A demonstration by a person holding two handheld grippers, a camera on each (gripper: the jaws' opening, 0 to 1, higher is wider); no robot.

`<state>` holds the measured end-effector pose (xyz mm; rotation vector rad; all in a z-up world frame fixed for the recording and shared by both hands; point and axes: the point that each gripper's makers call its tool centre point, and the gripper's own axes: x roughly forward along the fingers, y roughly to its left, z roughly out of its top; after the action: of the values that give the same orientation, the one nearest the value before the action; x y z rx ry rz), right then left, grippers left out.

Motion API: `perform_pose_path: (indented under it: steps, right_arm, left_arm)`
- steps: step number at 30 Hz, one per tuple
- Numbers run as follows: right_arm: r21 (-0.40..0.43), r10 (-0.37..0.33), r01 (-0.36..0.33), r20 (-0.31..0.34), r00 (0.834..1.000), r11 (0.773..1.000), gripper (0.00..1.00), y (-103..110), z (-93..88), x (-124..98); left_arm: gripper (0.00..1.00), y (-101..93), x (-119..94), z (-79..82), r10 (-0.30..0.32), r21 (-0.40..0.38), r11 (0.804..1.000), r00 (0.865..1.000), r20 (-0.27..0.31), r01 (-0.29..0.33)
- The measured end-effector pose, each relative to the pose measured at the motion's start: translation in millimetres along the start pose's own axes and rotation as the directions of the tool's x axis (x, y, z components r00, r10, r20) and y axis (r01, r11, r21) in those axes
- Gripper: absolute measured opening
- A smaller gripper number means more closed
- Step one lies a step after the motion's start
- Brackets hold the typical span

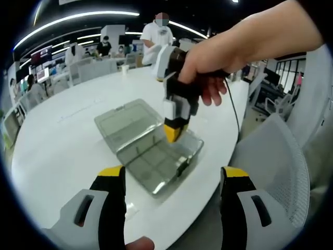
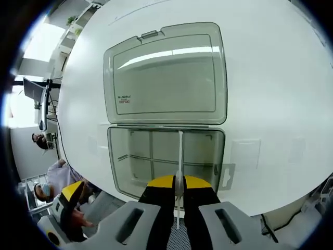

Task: Insert the divider into the dual guide fixture by aligning both edges with the guide slots and pushing it downward to the bottom, including one-sided entry, uneven engagement, binding, and posture correction.

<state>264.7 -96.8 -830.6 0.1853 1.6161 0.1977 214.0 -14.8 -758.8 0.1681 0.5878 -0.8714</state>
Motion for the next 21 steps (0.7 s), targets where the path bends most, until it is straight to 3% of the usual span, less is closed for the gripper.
perform_pose_path:
  steps: [21]
  right_arm:
    - [-0.004, -0.014, 0.014, -0.009, 1.0, 1.0, 0.0, -0.7, 3.3, 3.6]
  left_arm:
    - [0.72, 1.7, -1.0, 1.3, 0.004, 0.0, 1.0, 1.0, 0.004, -0.004]
